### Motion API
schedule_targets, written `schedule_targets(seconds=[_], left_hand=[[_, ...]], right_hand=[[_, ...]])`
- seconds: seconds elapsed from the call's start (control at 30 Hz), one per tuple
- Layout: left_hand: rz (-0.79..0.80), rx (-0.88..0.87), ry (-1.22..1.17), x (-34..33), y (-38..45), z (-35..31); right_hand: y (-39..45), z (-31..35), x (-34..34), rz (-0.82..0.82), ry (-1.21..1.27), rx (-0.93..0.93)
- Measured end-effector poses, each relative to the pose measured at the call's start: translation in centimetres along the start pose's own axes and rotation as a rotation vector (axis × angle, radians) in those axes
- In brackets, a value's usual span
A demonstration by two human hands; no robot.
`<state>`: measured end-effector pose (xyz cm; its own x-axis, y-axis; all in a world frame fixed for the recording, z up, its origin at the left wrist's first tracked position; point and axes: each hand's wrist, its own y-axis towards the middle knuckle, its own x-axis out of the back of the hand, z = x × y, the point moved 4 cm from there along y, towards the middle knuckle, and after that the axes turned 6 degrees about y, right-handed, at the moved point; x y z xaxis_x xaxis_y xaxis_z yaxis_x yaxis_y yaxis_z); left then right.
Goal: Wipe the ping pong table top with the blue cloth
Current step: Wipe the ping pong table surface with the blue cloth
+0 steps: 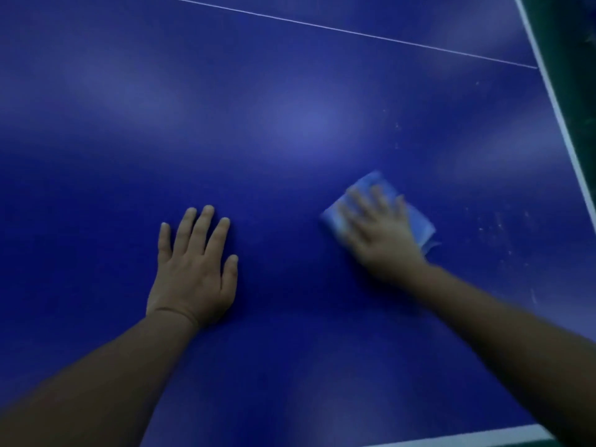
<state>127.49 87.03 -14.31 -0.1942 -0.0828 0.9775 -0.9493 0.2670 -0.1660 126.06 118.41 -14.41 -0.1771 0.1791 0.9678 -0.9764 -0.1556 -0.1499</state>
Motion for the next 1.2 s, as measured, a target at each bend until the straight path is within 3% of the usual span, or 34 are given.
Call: schedule_targets(seconds=[0.1, 0.17, 0.23, 0.3, 0.37, 0.4, 0.5, 0.6, 0.67, 0.77, 0.83, 0.9, 0.97, 1.03, 1.1, 1.13, 1.2], left_hand=[[0.017, 0.009, 0.011, 0.2, 0.1, -0.2], [0.024, 0.012, 0.013, 0.3, 0.1, -0.3], [0.028, 0.017, 0.016, 0.5, 0.1, -0.4], [0.024, 0.019, 0.018, 0.5, 0.1, -0.3], [0.019, 0.019, 0.013, 0.5, 0.1, -0.4], [0.016, 0.023, 0.014, 0.4, 0.1, -0.4], [0.003, 0.031, 0.010, 0.4, 0.0, -0.4], [-0.007, 0.030, 0.011, 0.5, 0.0, -0.4], [-0.003, 0.033, 0.011, 0.5, 0.0, -0.4], [-0.009, 0.038, 0.006, 0.5, 0.1, -0.5], [-0.022, 0.037, 0.004, 0.5, 0.1, -0.5], [-0.035, 0.037, 0.000, 0.4, 0.2, -0.6], [-0.039, 0.046, -0.011, 0.4, 0.2, -0.6], [-0.048, 0.054, -0.027, 0.7, 0.2, -0.8], [-0.068, 0.060, -0.048, 1.1, 0.4, -1.0], [-0.087, 0.072, -0.058, 1.3, 0.6, -1.1], [-0.136, 0.115, -0.074, 1.9, 1.8, -1.2]], right_hand=[[3.5, -8.4, 3.4, -0.106, 0.137, -0.605], [3.5, -7.1, 3.1, -0.178, 0.178, -0.758], [3.3, -1.3, 0.9, -0.150, 0.069, -0.516], [1.9, 4.7, -1.4, -0.024, 0.032, -0.074], [2.4, 4.2, -1.1, 0.045, 0.010, 0.127], [3.6, 1.6, -0.1, 0.036, -0.014, 0.060], [4.7, -6.9, 2.3, -0.032, 0.030, -0.372], [2.3, -6.6, 2.1, -0.130, 0.141, -0.544], [2.4, -1.8, 0.7, -0.109, 0.079, -0.446], [6.5, 6.9, -1.1, -0.031, 0.086, 0.001], [10.3, 8.5, -0.6, 0.000, 0.086, 0.192], [14.2, 4.4, 1.0, -0.014, -0.031, 0.139], [16.7, -3.5, 3.2, -0.066, -0.062, -0.119], [17.2, -11.0, 5.8, -0.150, 0.084, -0.440], [16.7, -12.7, 6.4, -0.181, 0.200, -0.636], [16.5, -10.9, 5.8, -0.179, 0.163, -0.622], [15.9, -4.0, 3.3, -0.134, 0.054, -0.300]])
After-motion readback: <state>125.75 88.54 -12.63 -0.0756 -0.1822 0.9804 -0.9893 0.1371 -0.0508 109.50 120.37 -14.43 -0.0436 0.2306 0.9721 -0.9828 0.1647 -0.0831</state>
